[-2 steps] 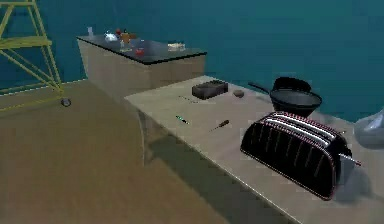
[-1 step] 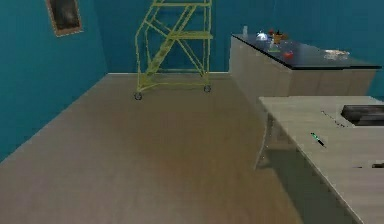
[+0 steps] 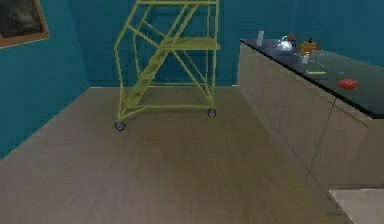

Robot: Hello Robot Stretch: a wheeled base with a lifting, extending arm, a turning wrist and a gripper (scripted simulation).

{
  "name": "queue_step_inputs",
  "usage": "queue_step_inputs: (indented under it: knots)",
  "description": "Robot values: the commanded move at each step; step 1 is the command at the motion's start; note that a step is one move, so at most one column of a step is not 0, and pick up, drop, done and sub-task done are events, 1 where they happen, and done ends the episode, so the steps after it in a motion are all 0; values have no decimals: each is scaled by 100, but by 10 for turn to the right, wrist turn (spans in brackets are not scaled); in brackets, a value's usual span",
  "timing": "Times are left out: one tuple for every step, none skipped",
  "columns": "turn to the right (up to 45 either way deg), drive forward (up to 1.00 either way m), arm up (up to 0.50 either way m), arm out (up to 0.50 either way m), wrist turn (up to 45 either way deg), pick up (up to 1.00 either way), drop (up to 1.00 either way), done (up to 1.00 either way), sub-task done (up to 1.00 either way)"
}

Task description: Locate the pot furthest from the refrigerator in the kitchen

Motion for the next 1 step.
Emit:
queue_step_inputs:
  knots:
    - [0, 90, 0, 0, 0, 0, 0, 0, 0]
